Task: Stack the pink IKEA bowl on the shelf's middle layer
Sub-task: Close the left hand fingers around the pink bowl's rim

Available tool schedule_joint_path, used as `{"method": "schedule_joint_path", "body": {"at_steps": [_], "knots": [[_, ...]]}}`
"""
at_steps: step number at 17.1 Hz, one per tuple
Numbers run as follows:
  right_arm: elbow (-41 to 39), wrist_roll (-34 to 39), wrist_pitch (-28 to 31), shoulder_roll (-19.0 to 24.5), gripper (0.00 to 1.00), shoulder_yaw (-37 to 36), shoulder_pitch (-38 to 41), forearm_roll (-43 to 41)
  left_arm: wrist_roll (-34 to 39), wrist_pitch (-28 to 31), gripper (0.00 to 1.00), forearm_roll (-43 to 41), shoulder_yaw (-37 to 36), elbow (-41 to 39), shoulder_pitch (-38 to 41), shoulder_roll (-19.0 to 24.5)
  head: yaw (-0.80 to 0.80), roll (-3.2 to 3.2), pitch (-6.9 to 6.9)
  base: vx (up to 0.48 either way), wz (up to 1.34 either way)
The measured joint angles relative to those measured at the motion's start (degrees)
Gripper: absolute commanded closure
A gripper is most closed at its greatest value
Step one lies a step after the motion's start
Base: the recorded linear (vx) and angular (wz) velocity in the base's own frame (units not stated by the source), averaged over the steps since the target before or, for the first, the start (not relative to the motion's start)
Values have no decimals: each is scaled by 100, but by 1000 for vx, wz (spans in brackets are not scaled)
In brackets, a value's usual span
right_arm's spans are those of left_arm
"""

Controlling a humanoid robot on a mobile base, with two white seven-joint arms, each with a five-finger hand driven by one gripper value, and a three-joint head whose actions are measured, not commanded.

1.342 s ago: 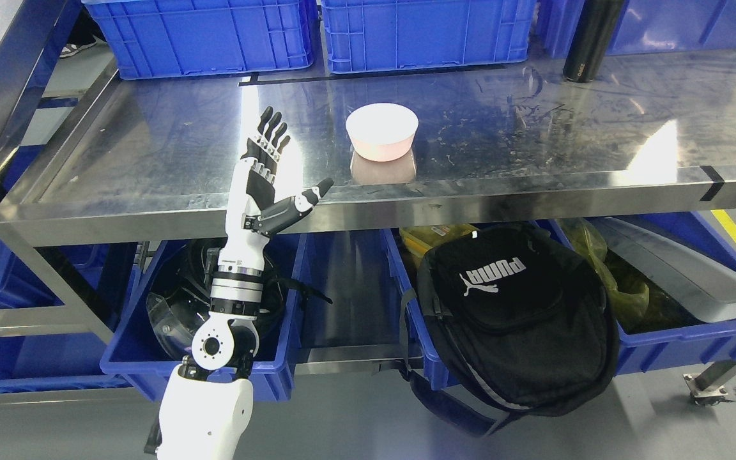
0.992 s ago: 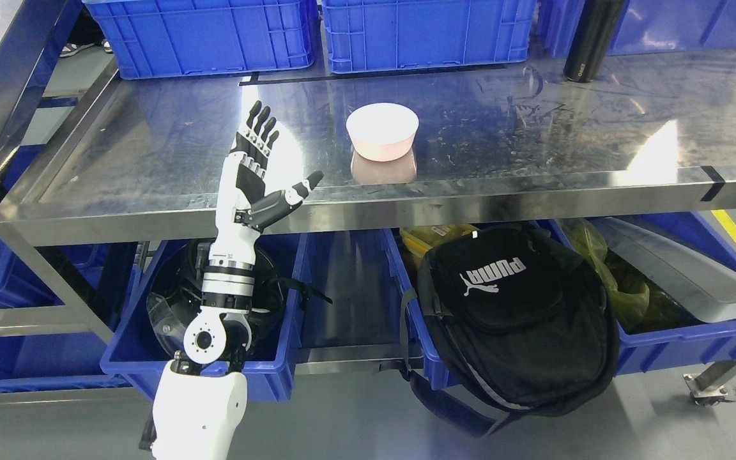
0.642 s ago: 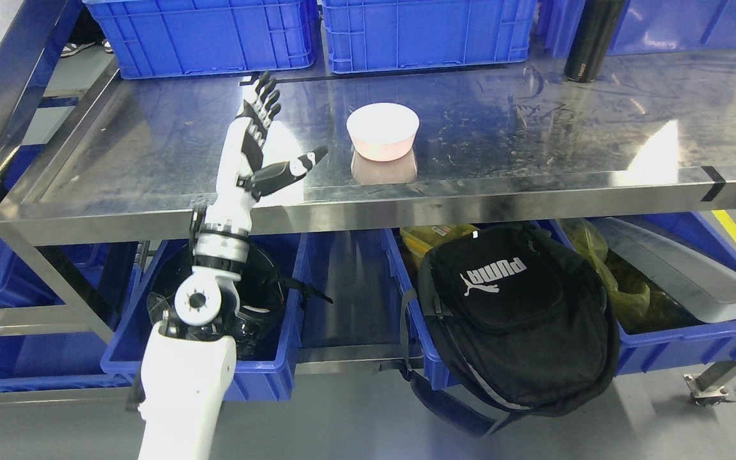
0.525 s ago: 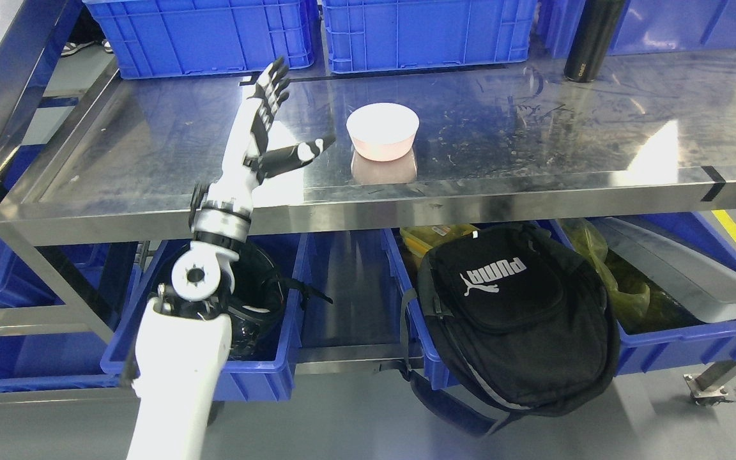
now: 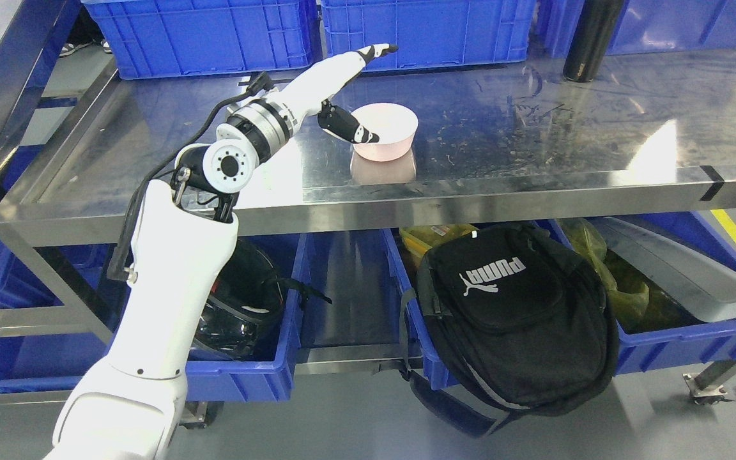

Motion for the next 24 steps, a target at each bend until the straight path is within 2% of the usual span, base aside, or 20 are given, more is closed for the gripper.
{"method": "schedule_joint_path", "body": {"at_steps": [3, 4, 10, 18, 24], "knots": [[0, 0, 0, 0, 0, 0, 1, 0, -386, -178, 6, -646, -327, 340, -256, -104, 0, 0, 0, 0, 6], [0, 0, 0, 0, 0, 0, -1, 0, -481, -232, 19, -901, -437, 493, -324, -149, 0, 0, 0, -1, 17], [0, 0, 0, 0, 0, 0, 0, 0, -559, -705, 48, -1413, -525, 1085, -429, -357, 0, 0, 0, 0, 0], [0, 0, 0, 0, 0, 0, 0, 0, -512, -1064, 49, -1802, -315, 1696, -495, -645, 0, 0, 0, -1, -9], [0, 0, 0, 0, 0, 0, 0, 0, -409, -1209, 59, -1900, -215, 2096, -629, -770, 0, 0, 0, 0, 0]]}}
